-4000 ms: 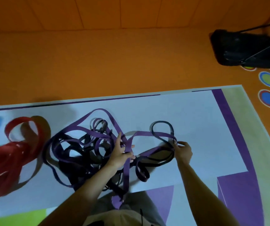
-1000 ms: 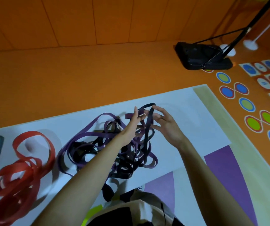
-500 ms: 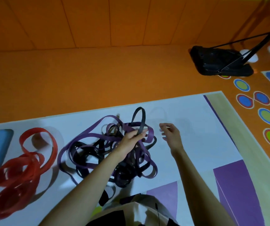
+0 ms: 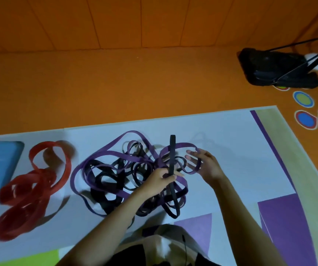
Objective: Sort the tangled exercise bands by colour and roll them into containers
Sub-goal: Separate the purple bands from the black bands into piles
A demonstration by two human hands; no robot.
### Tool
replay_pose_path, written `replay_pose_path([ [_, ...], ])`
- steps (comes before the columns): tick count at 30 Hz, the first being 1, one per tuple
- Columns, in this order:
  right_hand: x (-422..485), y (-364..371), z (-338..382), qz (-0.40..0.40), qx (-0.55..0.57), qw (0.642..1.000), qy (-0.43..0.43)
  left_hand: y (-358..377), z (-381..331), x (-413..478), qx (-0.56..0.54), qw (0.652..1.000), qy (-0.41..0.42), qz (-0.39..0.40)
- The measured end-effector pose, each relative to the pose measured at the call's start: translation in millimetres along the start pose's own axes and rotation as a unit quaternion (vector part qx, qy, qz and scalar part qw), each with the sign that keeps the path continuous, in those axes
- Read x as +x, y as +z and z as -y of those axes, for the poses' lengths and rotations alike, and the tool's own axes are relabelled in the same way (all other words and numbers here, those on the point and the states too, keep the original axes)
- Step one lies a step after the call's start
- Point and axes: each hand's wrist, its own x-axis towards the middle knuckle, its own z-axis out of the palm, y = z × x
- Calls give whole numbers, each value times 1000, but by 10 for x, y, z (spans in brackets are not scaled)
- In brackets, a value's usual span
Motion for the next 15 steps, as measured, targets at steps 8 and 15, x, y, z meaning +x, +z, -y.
replay_pose_path([
  [8, -3, 90, 247, 32, 55, 997, -35, -83, -153, 90, 178, 965, -115, 156],
  [15, -6, 261, 503, 18, -36, 995, -96, 2, -328, 46, 209, 932, -176, 237],
])
